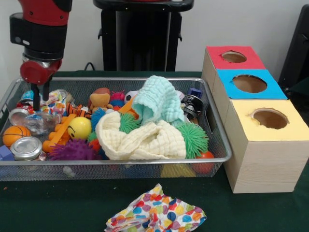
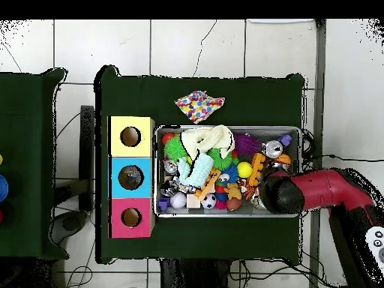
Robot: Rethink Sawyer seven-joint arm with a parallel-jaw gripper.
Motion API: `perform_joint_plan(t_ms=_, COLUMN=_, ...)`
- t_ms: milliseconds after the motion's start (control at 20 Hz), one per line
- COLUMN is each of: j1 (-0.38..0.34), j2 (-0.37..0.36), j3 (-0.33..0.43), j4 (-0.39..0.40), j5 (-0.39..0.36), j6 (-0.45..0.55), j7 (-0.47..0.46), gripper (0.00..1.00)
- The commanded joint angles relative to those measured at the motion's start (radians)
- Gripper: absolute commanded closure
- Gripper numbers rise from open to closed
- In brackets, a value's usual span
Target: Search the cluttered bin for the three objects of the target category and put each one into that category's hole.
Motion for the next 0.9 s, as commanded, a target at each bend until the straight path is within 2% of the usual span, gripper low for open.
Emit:
perform_joint_plan(t_ms=50, j1=0.027, j2=0.037, j3=-0.020, j4=0.056, j5=-0.111, j6=-0.039, j7=-0.104, gripper=0.00)
perform_joint_plan(t_ms=300, j1=0.009, j2=0.089, j3=-0.003, j4=0.015, j5=-0.136, j6=-0.065, j7=-0.125, gripper=0.00)
perform_joint_plan(t_ms=450, j1=-0.007, j2=0.103, j3=0.018, j4=-0.012, j5=-0.123, j6=-0.050, j7=-0.169, gripper=0.00)
perform_joint_plan(t_ms=900, j1=-0.018, j2=0.067, j3=0.044, j4=-0.019, j5=-0.091, j6=-0.016, j7=-0.198, gripper=0.00)
